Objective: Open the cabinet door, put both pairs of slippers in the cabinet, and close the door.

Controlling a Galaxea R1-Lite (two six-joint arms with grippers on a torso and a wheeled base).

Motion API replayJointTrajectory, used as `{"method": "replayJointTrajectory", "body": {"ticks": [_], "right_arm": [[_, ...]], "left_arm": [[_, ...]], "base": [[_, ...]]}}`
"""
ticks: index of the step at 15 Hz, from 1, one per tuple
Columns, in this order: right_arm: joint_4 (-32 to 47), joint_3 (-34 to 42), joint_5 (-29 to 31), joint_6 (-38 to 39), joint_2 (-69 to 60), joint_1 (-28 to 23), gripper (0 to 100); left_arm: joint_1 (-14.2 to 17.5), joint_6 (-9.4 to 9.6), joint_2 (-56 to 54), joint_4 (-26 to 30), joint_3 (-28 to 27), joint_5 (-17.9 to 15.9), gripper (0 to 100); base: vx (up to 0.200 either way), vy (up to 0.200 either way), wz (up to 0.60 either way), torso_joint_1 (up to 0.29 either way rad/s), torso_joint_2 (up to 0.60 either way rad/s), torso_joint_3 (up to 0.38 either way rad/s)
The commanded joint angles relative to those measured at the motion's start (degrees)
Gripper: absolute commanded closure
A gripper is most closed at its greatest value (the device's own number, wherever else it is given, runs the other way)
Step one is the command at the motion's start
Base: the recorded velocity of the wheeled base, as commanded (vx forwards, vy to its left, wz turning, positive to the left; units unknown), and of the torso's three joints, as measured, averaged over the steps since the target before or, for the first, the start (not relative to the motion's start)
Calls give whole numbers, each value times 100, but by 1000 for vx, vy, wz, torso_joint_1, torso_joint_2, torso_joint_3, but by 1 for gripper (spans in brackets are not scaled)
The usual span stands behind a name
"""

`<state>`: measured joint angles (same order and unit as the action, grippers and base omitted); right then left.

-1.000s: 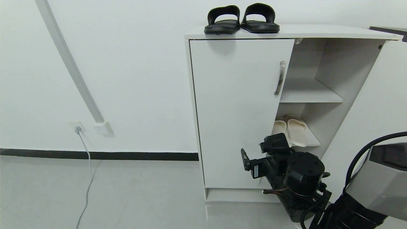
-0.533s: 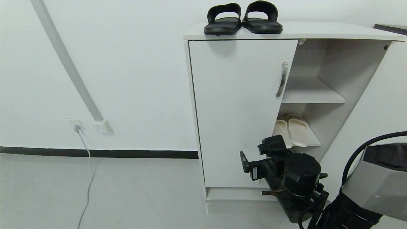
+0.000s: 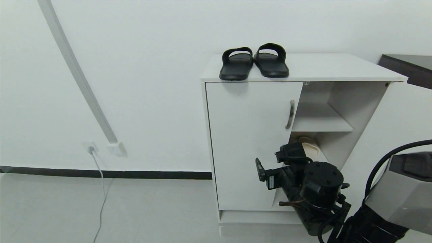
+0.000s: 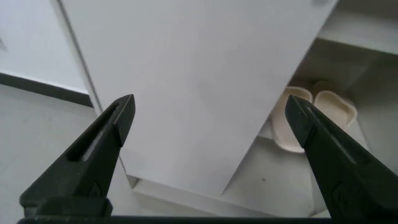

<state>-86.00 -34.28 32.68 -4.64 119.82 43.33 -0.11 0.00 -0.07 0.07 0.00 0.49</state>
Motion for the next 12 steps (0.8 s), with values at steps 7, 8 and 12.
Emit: {"method": "replayJointTrajectory", "body": {"ticks": [7,8,12], "right_arm": [[-4,9,1,-1,33,-149,0],[-13,9,1,-1,33,-149,0],[-4,9,1,-1,33,-149,0]], "left_arm": [[2,0,7,1,0,4,100],[2,0,7,1,0,4,100],[2,0,7,1,0,4,100]], "base": [[0,0,0,152,-475,-325],[0,0,0,183,-496,-305],[0,0,0,204,-509,-316]]}}
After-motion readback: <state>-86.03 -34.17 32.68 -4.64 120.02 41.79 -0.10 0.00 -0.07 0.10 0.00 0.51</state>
